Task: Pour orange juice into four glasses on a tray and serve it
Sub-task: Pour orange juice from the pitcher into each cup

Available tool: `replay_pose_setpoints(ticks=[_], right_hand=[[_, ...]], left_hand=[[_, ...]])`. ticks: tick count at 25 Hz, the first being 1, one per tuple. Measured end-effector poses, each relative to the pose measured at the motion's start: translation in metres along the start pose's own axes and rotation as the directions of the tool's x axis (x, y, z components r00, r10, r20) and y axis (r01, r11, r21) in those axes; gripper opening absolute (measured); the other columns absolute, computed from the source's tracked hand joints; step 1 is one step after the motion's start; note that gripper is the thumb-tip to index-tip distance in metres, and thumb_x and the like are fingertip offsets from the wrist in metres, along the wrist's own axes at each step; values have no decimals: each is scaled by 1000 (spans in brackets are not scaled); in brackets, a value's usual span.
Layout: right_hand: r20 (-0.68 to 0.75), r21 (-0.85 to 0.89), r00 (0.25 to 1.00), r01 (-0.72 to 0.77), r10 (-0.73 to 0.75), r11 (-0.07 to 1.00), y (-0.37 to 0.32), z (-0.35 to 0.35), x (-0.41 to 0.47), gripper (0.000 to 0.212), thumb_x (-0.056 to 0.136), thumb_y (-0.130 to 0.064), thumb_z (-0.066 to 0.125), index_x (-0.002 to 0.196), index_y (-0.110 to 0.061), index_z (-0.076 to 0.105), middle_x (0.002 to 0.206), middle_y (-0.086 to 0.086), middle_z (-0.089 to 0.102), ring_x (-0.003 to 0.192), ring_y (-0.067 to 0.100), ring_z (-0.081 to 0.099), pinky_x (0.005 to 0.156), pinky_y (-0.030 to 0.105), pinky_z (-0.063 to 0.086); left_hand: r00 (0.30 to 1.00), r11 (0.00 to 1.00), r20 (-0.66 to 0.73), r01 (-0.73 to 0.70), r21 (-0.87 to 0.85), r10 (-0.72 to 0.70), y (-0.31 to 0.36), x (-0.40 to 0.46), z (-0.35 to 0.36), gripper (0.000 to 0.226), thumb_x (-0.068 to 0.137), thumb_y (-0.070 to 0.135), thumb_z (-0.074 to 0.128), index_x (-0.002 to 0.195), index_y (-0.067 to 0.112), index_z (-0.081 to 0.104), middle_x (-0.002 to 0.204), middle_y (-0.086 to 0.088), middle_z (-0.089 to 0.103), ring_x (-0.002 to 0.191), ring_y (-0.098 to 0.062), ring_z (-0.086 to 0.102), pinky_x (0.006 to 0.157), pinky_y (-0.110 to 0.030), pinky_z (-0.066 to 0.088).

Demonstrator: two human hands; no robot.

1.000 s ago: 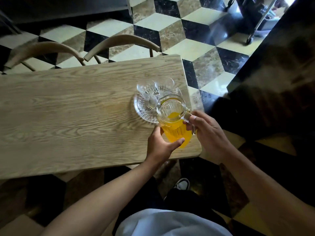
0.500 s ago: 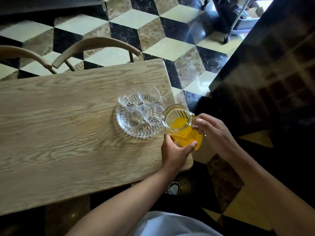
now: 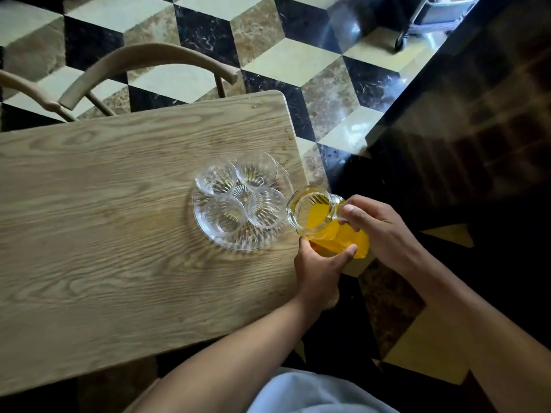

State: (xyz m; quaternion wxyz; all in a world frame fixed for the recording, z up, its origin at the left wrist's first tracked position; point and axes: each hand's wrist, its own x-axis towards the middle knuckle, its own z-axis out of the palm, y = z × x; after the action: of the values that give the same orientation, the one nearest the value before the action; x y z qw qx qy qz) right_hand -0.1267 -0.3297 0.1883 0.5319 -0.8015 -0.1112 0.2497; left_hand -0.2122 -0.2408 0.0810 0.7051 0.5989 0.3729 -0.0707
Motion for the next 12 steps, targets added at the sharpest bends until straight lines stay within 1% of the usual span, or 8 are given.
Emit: replay_pose_setpoints(ticks=[2,4,5,7,9,10,11,12], right_hand=[[18,-22,1000,-7,7,1000,0,-5,5,25,94,-29,53,80,-12,66,68,-20,62,66,-4,54,64,11,41],[35,-28,999,-22,23,999,0,-8,12,30,93,-31,53,83,-7,67,71,-16,63,67,-5,56,64,10,41],[45,-35,999,-24,26,999,0,-9,15,31,93,-32,53,84,-6,67,73,-13,64,68,-6,56,64,11,42],[58,-52,998,-35,38,998,-1,-10,21,30,93,-35,53,82,-10,67,75,-9,65,70,-2,56,66,16,43],[58,-68,997,-54,58,996,0,-10,27,30,92,-38,53,80,-14,67,76,-3,65,74,6,57,69,28,43],[58,-78,996,-64,68,995,-1,-10,29,31,92,-39,53,79,-15,67,77,3,65,74,10,56,69,33,43],[58,-89,995,-75,80,993,-3,-8,32,31,92,-41,53,78,-16,67,78,9,66,74,13,55,68,35,42],[57,-105,994,-86,93,991,-5,-7,35,31,92,-41,54,77,-17,67,78,9,67,72,12,55,67,35,42]], left_hand=[[999,997,6,46,-61,-46,4,0,8,68,63,24,97,122,22,63,109,2,77,95,-8,75,74,-17,58],[997,992,-12,73,-106,-74,3,4,17,69,60,26,97,121,23,65,109,1,78,98,-12,76,82,-29,63],[996,989,-24,82,-120,-86,1,6,21,70,58,27,98,120,23,67,109,1,79,98,-13,77,85,-33,64],[993,984,-44,99,-146,-106,3,8,26,66,58,24,98,117,22,69,105,1,80,94,-14,78,82,-31,64],[990,971,-40,125,-202,-135,4,10,30,62,61,18,97,117,20,69,104,-1,81,91,-15,78,78,-30,64],[988,963,-32,137,-232,-148,5,10,31,61,63,14,96,117,18,69,104,-3,81,89,-14,78,76,-29,63],[986,956,-30,150,-251,-163,6,11,32,59,64,11,95,117,15,69,104,-6,81,84,-13,77,73,-28,62],[984,951,-31,159,-264,-174,8,11,32,58,65,8,94,117,12,69,103,-8,81,80,-12,76,70,-26,60]])
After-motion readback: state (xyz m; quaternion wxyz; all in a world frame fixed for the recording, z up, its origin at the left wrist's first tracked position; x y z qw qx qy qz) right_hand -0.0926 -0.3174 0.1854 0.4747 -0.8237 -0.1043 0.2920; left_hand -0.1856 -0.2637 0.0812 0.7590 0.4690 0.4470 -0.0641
